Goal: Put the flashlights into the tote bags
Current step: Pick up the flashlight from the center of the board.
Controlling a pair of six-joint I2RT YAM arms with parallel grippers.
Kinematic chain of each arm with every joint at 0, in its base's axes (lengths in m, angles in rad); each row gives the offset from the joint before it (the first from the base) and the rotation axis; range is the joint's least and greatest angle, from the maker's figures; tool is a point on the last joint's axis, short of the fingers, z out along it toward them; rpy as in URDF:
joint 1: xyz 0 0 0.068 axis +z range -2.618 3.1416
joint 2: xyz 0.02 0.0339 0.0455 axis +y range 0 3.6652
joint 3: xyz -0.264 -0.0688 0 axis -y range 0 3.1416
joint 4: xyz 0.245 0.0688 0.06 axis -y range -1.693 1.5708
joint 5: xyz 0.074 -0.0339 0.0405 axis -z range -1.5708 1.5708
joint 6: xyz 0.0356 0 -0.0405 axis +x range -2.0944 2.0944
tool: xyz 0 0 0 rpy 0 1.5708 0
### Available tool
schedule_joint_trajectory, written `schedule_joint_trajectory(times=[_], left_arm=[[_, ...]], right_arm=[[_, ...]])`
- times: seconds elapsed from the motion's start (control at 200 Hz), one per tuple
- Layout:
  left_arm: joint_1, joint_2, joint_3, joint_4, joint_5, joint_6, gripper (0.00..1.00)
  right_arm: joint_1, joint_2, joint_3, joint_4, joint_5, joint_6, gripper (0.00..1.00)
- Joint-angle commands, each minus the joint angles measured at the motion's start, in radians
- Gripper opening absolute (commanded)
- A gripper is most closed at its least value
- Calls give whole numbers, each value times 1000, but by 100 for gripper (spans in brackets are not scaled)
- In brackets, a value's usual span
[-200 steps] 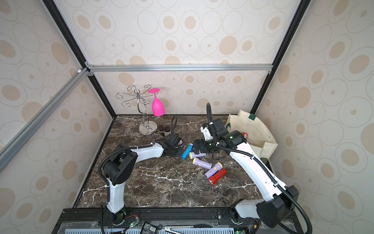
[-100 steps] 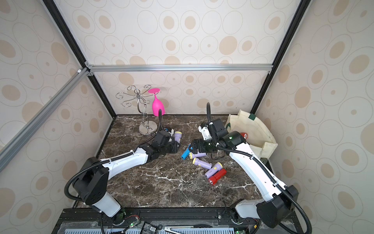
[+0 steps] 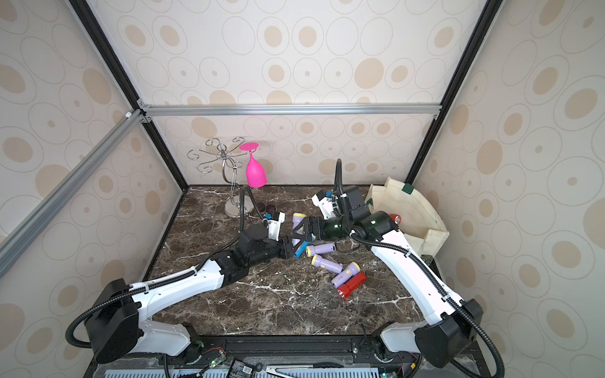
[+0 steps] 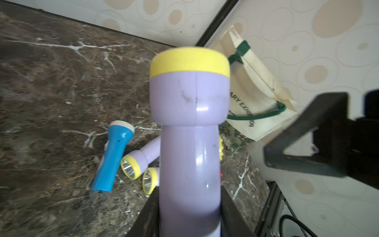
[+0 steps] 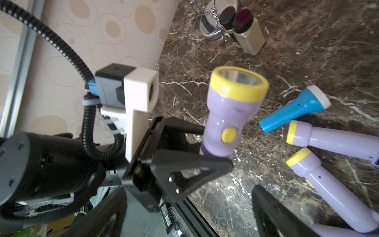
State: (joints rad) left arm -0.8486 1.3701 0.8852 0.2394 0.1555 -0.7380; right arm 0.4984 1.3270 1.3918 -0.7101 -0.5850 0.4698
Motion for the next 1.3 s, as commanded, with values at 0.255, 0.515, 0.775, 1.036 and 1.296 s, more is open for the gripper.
schedule_joint_trajectory(times=[0.255,0.515,0.775,1.036,1.296], left_arm=[[-73,-36,13,210,25,-38,0],[-95,-32,23,220,13,-33,0],[-110,-46,36,178,15,2,0],[-124,-44,39,182,16,2,0],[-131,-40,41,192,22,0,0]], right_arm=[[-1,39,101,-29,-14,103,91],[-7,8,121,-130,106,79,90],[-15,8,118,-105,117,91,88],[-16,29,102,-39,77,117,67],[-15,21,66,-3,95,110,64]])
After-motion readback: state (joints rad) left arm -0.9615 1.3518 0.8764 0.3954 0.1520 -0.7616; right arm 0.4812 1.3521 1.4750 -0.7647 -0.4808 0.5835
